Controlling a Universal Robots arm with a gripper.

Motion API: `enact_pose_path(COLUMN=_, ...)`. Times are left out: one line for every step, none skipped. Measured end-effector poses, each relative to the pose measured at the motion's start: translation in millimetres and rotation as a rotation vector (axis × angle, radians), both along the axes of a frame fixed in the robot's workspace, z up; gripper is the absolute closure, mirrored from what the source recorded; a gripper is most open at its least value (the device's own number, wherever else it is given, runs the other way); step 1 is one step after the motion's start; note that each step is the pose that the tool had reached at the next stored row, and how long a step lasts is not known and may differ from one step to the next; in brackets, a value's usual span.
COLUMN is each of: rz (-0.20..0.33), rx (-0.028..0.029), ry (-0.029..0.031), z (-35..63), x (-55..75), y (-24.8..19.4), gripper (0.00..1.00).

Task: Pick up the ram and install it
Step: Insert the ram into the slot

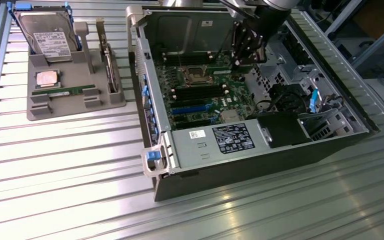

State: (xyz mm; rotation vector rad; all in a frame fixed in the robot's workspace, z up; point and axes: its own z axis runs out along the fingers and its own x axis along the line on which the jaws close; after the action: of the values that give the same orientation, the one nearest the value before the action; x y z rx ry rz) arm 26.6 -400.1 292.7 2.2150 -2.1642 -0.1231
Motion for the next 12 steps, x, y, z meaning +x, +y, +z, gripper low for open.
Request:
enact_pose_path(rz=0.000, rx=0.0000, ry=0.0000, z=-1.0, x=0.0, y=0.0, gripper=0.88)
enact_pose_path(rz=0.000, rx=0.0000, ry=0.0000, z=-1.7, x=0.0, y=0.0, gripper=0.88)
enact_pose_path(rz=0.000, rx=0.0000, ry=0.0000, z=-2.9, x=0.0, y=0.0, gripper=0.88)
enact_pose_path(rz=0.000, rx=-0.0001, ry=0.0000, z=-3.9, x=0.0, y=0.0, gripper=0.88)
enact_pose_path(rz=0.000, rx=-0.0001, ry=0.0000, z=-5.7, x=-0.3, y=0.0, gripper=0.88)
enact_pose_path(rz=0.000, rx=-0.0001, ry=0.0000, z=-6.6, x=-0.6, y=0.0, gripper=0.88)
enact_pose_path(rz=0.000, rx=0.0000, ry=0.0000, z=-7.5, x=-1.3, y=0.0, gripper=0.88)
enact_pose_path(rz=0.000, rx=-0.0001, ry=0.0000, z=-8.3, x=-2.6, y=0.0, gripper=0.88)
enact_pose_path(rz=0.000, rx=-0.0001, ry=0.0000, z=-9.1, x=-4.4, y=0.0, gripper=0.88)
enact_pose_path(rz=0.000, rx=-0.0001, ry=0.0000, z=-9.7, x=-6.1, y=0.0, gripper=0.88)
enact_pose_path(rz=0.000, rx=-0.0001, ry=0.0000, z=-10.5, x=-8.0, y=0.0, gripper=0.88)
enact_pose_path(rz=0.000, rx=-0.0002, ry=0.0000, z=-11.1, x=-10.0, y=-0.1, gripper=0.88)
